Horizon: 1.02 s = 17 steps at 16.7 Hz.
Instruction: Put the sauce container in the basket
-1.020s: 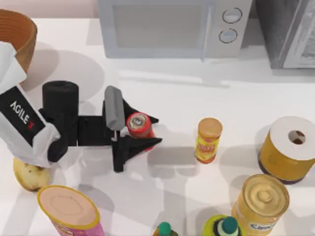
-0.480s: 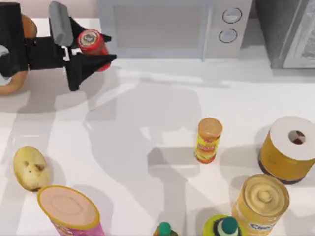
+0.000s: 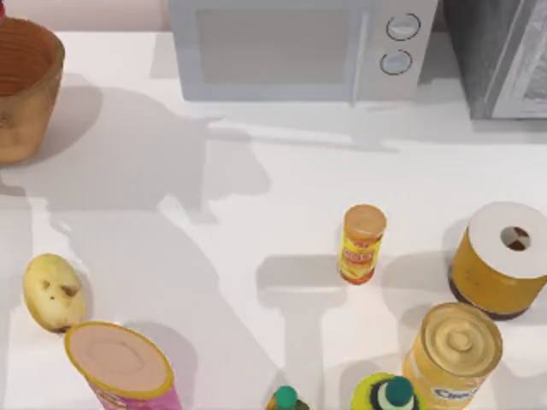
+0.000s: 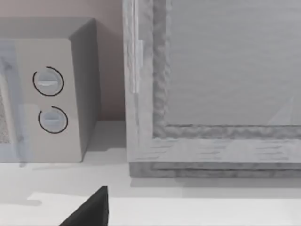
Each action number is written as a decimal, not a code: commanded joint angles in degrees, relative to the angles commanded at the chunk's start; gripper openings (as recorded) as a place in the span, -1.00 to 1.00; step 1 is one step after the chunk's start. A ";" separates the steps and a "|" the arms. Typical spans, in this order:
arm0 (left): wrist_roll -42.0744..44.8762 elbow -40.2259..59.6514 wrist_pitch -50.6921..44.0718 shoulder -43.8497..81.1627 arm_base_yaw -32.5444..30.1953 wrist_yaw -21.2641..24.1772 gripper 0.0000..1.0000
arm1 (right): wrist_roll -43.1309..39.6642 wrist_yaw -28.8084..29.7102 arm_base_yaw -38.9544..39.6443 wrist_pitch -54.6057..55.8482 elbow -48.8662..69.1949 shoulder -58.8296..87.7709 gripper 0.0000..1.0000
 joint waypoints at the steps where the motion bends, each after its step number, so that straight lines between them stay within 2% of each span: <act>1: 0.73 2.48 -3.93 0.24 2.67 0.19 -1.00 | 0.00 0.00 0.00 0.00 0.00 0.00 1.00; 4: 2.37 8.33 -12.99 1.11 9.37 0.44 -1.00 | 0.00 0.00 0.00 0.00 0.00 0.00 1.00; 7: 3.08 10.99 -16.87 1.69 12.70 0.41 -1.00 | 0.00 0.00 0.00 0.00 0.00 0.00 1.00; 13: 2.98 10.83 -16.55 1.49 12.50 0.26 -1.00 | 0.00 0.00 0.00 0.00 0.00 0.00 1.00; 17: -1.93 7.91 -10.54 2.00 10.41 -1.54 -1.00 | 0.00 0.00 0.00 0.00 0.00 0.00 1.00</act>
